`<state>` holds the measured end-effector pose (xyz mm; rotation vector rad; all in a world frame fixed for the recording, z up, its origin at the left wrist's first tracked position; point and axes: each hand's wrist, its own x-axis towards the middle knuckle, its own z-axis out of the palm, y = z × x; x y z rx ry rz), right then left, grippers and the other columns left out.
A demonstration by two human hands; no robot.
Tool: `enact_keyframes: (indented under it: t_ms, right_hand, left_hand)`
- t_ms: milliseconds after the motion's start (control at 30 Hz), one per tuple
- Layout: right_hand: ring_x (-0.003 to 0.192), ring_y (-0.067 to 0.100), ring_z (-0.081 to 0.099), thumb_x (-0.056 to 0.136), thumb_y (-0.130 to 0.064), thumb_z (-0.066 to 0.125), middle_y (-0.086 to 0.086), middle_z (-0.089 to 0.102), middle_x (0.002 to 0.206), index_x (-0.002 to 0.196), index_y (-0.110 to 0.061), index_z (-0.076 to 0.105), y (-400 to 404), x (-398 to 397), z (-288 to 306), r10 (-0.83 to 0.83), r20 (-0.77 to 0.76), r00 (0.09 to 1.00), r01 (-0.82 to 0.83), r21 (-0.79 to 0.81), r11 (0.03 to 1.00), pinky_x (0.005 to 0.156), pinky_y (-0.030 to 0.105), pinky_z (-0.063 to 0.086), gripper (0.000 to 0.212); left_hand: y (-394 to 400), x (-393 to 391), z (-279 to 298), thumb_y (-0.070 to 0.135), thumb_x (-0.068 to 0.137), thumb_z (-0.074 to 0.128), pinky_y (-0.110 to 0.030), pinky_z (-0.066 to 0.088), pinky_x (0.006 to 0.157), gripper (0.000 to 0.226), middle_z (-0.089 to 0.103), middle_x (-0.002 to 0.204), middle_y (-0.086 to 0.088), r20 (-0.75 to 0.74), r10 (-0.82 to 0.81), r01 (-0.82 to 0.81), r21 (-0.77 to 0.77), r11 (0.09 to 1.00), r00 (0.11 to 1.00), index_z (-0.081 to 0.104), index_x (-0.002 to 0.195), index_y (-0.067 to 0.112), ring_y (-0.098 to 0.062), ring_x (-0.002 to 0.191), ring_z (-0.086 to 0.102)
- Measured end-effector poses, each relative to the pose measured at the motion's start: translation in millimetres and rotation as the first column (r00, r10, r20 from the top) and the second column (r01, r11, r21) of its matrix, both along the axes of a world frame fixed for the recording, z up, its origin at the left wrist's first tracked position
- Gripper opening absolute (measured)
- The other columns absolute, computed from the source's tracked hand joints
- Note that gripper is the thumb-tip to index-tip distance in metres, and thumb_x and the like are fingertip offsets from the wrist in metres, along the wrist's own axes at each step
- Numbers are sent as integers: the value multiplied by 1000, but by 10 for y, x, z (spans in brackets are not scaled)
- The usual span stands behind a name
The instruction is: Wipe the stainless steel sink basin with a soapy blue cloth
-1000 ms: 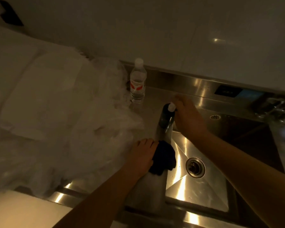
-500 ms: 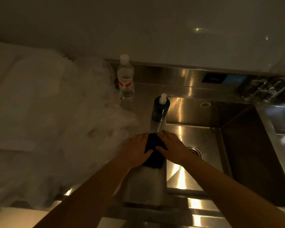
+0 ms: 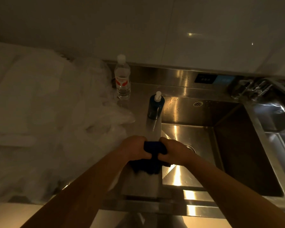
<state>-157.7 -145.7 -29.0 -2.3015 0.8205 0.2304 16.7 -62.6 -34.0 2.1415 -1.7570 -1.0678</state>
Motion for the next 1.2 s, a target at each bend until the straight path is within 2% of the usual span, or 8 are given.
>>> enact_keyframes:
  t_ms: [100,267,333,433,533,767,933,1200]
  right_hand:
    - [75,7,55,83,-35,61,-4,59,92,113,-20,49,24,-9,43,-2,-50,999,1,-10,1000,62,16,43,35]
    - [129,23,39,91,-27,54,7,41,143,139,-15,38,314,-12,-149,-76,124,989,115,-349,930,103,26,33,51]
    - [140,23,25,95,-24,47,7,27,153,145,-14,27,452,6,-185,-84,146,986,131,-349,928,110,25,19,55]
    - [144,18,-9,100,-30,36,5,-5,157,149,-15,1,627,-13,-344,17,-43,999,-30,-323,946,114,29,-5,62]
    - [136,15,-22,100,-31,32,3,-19,153,147,-16,-9,654,-42,-483,13,-112,994,-48,-320,946,119,35,-5,64]
    - [137,16,-21,100,-28,33,7,-10,158,148,-16,-8,590,-8,-568,18,-112,994,-57,-357,932,111,28,-10,64]
    - [139,16,-19,99,-28,36,6,-8,158,148,-14,-5,570,17,-463,23,-114,993,-57,-306,950,109,26,-10,65]
    - [145,24,9,96,-28,46,6,9,158,150,-17,11,521,70,-16,-15,-162,987,-10,-157,987,115,35,18,65]
  left_hand:
    - [43,33,-6,42,76,72,-26,43,77,48,64,113,-6,-60,2,3,73,997,998,58,114,17,-19,100,60]
    - [280,-135,-104,36,98,40,-34,12,117,65,15,158,-9,359,-55,117,-152,981,932,10,151,12,-23,144,16]
    - [370,-254,-179,35,100,31,-36,2,118,63,3,160,-9,405,-80,161,-171,972,911,1,151,11,-23,146,2]
    - [502,-362,-344,41,99,28,-38,-8,117,69,-12,159,-8,429,-121,175,-88,981,895,-9,149,12,-22,145,-13]
    - [550,-338,-430,37,98,29,-35,-18,111,70,-18,157,-8,452,-143,211,-104,972,880,-15,147,13,-20,141,-23]
    - [509,-310,-516,38,97,27,-36,-20,110,69,-32,146,-4,451,-158,217,-83,973,878,-26,137,16,-18,133,-32]
    - [487,-294,-452,37,97,28,-37,-16,112,71,-23,156,-7,440,-189,218,-16,976,878,-21,144,14,-20,140,-25]
    - [391,-277,-30,36,99,33,-40,-3,117,70,-14,159,-8,324,-193,179,71,981,926,-10,149,13,-23,145,-13]
